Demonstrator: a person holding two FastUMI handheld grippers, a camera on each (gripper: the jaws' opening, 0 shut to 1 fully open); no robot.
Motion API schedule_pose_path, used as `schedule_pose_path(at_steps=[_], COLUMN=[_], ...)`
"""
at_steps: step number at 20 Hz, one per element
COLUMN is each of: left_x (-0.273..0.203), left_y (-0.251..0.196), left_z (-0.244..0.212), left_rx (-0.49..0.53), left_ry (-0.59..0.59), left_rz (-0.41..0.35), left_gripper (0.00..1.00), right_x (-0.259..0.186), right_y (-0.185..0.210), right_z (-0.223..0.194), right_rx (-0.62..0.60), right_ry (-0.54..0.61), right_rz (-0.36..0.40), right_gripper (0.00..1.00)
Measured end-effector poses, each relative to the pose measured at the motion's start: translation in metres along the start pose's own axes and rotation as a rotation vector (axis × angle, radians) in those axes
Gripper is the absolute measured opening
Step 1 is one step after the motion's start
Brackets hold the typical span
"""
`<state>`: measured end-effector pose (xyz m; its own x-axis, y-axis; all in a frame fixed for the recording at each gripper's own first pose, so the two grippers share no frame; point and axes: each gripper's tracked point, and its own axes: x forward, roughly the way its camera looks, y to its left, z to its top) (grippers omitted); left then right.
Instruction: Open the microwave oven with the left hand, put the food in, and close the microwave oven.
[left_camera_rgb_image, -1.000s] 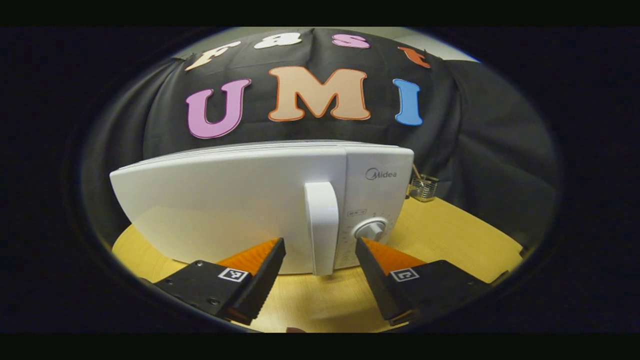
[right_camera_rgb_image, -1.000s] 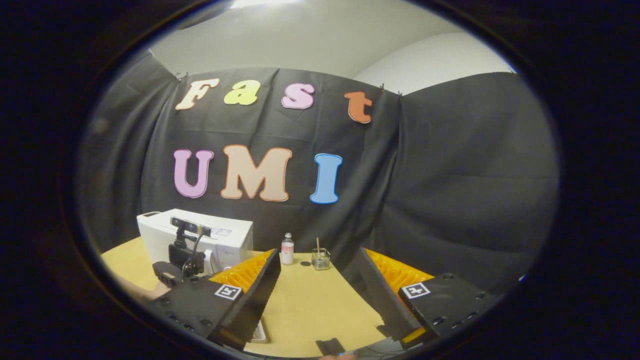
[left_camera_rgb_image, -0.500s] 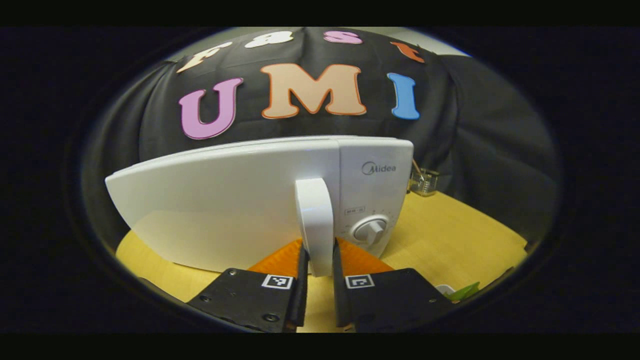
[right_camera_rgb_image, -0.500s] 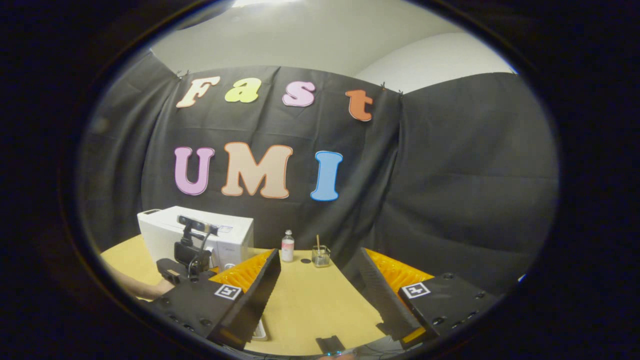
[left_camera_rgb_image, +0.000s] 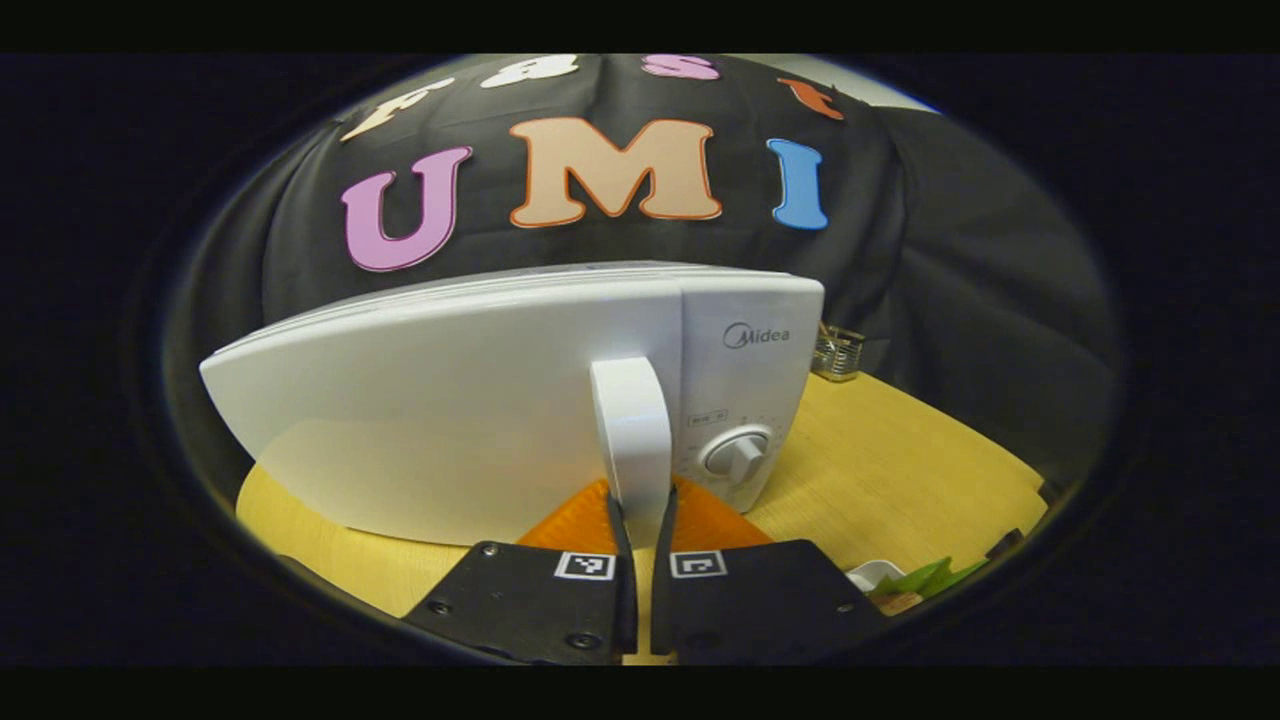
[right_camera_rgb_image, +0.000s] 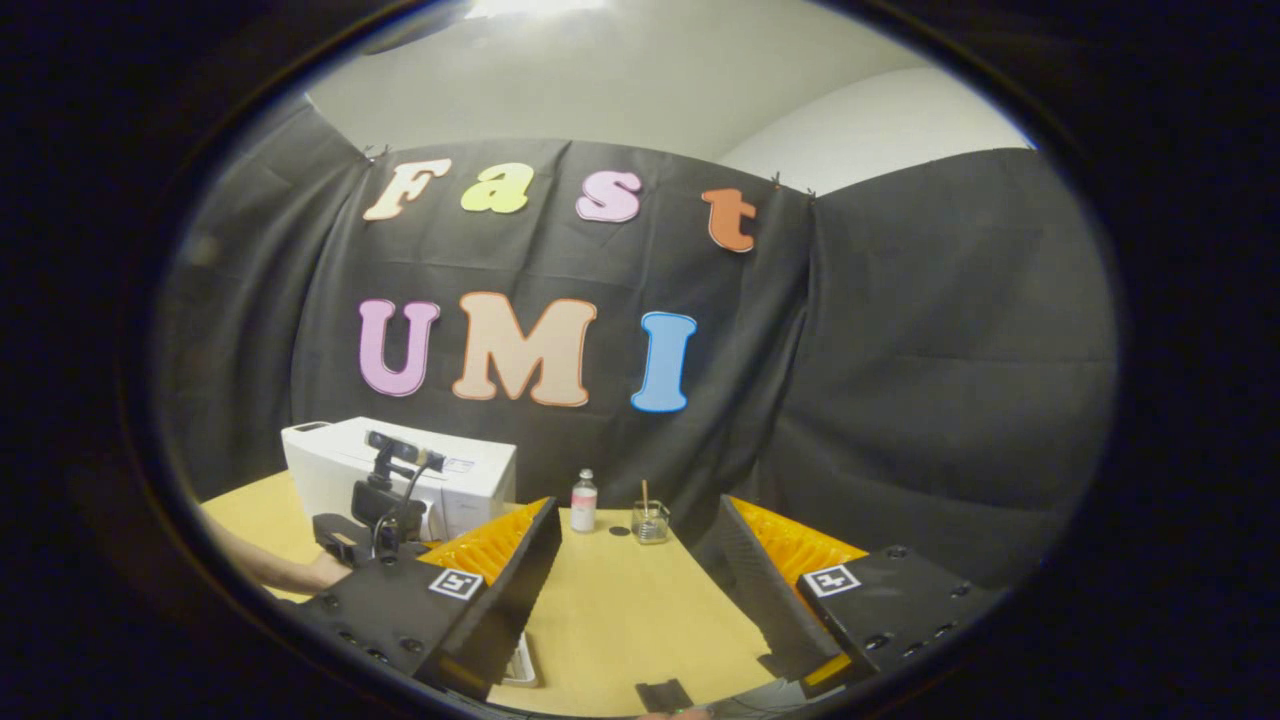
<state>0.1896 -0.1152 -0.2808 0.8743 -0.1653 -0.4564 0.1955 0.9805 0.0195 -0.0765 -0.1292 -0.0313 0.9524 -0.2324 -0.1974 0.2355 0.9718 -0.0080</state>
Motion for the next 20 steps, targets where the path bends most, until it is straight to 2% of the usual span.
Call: schedule_pose_path(at_steps=[2,3,4,7,11,16,20], left_x=[-0.019,-0.035,-0.051,-0.102,-0.152,-0.193,-0.221], left_y=[-0.004,-0.006,-0.006,0.0,0.018,0.046,0.072], left_z=[-0.015,-0.011,-0.02,-0.045,-0.065,-0.087,-0.101], left_rx=[-0.005,0.017,0.031,-0.032,-0.024,-0.038,-0.046], left_ry=[0.026,-0.028,-0.038,-0.012,-0.001,0.037,0.067], left_rz=[-0.018,-0.041,-0.06,-0.099,-0.121,-0.073,-0.012], left_gripper=[0.05,0.07,0.05,0.06,0.06,0.06,0.05], right_x=[0.006,0.008,0.01,0.021,0.031,0.035,0.032], right_y=[0.005,0.007,0.011,0.029,0.054,0.091,0.121], right_z=[0.008,0.012,0.013,0.002,-0.003,-0.025,-0.06], right_rx=[0.013,0.041,0.076,0.15,0.095,0.101,0.071], right_ry=[-0.029,-0.046,-0.051,-0.027,-0.049,-0.035,0.016], right_rz=[0.003,0.005,0.012,0.053,0.132,0.197,0.247], right_gripper=[0.97,0.97,1.0,0.97,0.97,1.0,0.97])
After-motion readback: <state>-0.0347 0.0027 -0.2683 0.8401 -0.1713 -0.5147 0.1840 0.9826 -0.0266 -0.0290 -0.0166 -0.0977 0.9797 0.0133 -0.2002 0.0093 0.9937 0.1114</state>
